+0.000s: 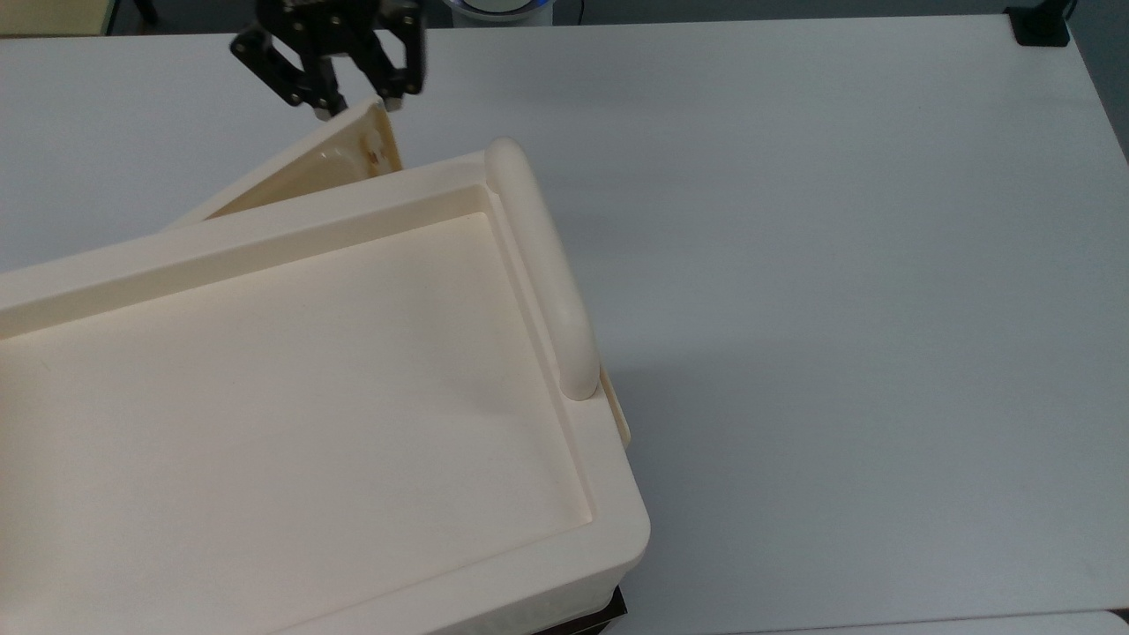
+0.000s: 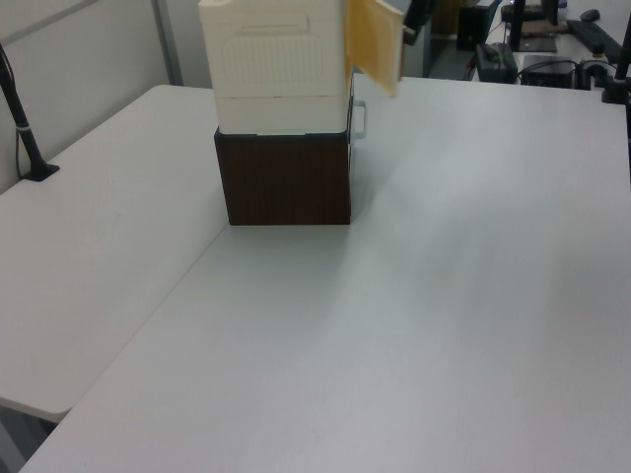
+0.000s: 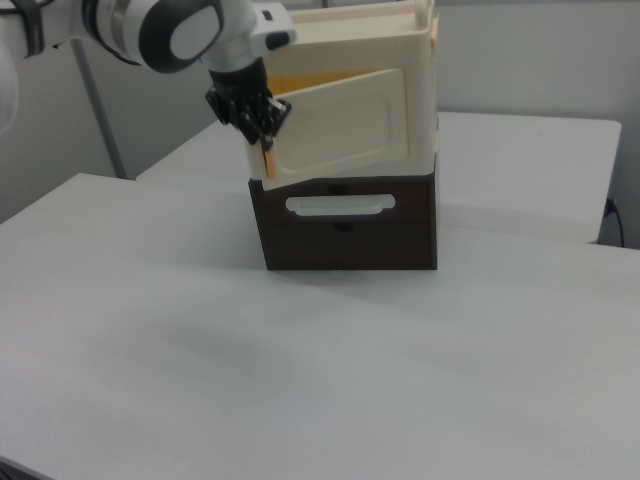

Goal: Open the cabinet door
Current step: 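Pull the handle outward, swinging the door open on its hinge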

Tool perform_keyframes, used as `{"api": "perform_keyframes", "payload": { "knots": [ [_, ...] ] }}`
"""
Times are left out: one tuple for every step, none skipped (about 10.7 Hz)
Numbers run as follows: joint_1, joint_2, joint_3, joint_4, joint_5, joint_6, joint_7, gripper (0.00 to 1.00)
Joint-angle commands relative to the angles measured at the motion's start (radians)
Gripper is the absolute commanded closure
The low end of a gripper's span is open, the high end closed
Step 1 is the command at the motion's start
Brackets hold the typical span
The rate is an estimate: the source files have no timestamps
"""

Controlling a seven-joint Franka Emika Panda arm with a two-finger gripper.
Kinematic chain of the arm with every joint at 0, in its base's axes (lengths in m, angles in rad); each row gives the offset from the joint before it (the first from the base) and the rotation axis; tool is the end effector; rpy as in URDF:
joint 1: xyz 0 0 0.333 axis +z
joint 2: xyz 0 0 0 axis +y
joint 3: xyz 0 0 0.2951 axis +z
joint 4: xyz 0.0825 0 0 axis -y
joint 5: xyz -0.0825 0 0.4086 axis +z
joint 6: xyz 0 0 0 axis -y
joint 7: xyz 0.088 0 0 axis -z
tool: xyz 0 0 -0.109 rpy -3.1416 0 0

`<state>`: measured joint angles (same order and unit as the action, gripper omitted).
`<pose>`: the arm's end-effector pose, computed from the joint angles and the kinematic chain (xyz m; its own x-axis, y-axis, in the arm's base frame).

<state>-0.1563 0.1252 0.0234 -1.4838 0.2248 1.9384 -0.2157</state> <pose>0.6450 -0.0714 0.6095 0.9348 0.0054 0.3552 0.0638 -0.9861 -0.1531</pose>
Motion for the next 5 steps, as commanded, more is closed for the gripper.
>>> {"api": "perform_keyframes", "payload": {
  "knots": [
    [-0.084,-0.028,-0.002,-0.029,0.008,-0.079,-0.050,0.18],
    [-0.107,-0.036,-0.005,-0.029,0.007,-0.094,-0.051,0.08],
    [-0.135,-0.039,-0.011,-0.039,0.001,-0.095,-0.054,0.00],
    [-0.167,-0.039,-0.016,-0.039,-0.001,-0.095,-0.057,0.00],
    [-0.199,-0.039,-0.016,-0.038,-0.001,-0.092,-0.074,0.00]
  ]
}}
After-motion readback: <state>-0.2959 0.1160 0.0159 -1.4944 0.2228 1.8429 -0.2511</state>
